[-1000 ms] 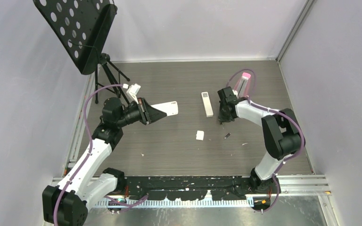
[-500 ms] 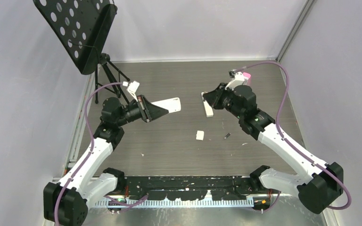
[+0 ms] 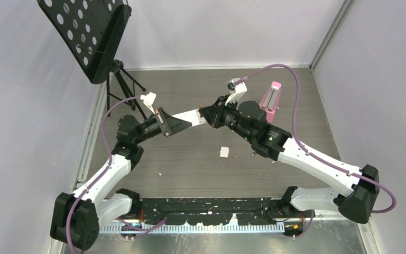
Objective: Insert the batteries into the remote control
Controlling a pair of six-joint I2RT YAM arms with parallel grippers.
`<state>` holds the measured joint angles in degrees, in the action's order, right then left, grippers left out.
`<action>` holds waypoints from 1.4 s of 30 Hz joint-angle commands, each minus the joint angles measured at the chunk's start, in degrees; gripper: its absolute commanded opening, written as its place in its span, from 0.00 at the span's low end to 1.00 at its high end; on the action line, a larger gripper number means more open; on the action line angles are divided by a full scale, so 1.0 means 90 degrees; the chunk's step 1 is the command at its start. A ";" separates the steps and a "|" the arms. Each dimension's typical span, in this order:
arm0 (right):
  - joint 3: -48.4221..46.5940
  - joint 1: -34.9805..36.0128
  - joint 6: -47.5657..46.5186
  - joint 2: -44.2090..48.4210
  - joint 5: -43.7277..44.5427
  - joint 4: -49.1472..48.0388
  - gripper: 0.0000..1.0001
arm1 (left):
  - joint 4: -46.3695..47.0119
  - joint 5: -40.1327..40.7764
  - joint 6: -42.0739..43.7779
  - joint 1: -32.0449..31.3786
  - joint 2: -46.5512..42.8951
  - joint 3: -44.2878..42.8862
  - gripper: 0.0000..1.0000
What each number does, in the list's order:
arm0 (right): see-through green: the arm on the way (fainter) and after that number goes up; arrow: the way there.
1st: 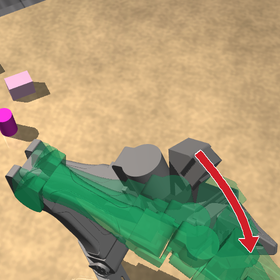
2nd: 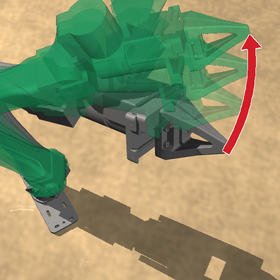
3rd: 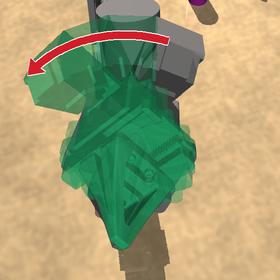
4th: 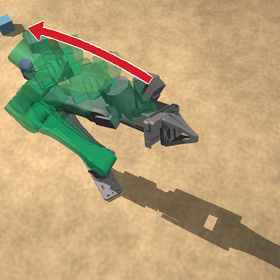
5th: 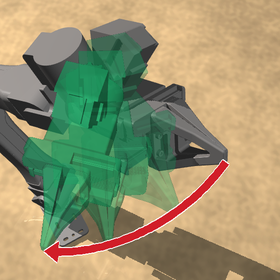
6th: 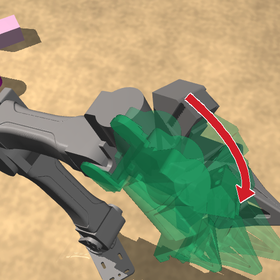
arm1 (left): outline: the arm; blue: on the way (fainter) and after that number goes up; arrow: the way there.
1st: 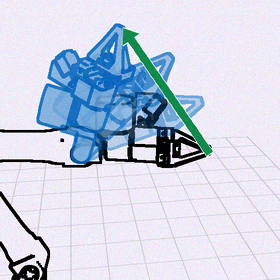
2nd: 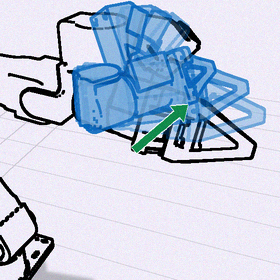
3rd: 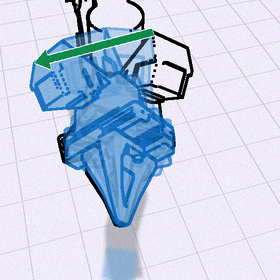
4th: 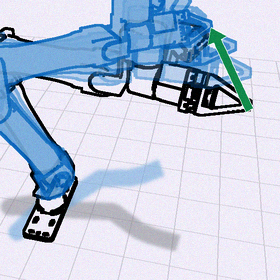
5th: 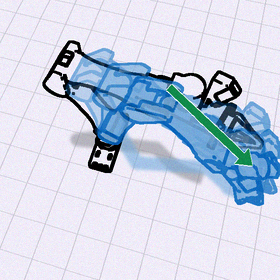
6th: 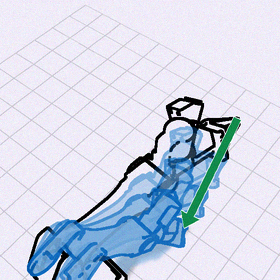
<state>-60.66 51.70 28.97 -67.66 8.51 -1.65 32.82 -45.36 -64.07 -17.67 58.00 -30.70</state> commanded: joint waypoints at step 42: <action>-0.0856 0.0086 0.0709 0.0375 0.1274 0.0673 0.60 | 0.2028 0.0125 -0.0880 -0.0029 0.0013 0.0042 0.00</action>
<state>-65.89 53.34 27.42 -68.10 14.76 3.77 46.37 -45.10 -74.28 -17.67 60.05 -30.17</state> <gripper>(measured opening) 0.563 0.220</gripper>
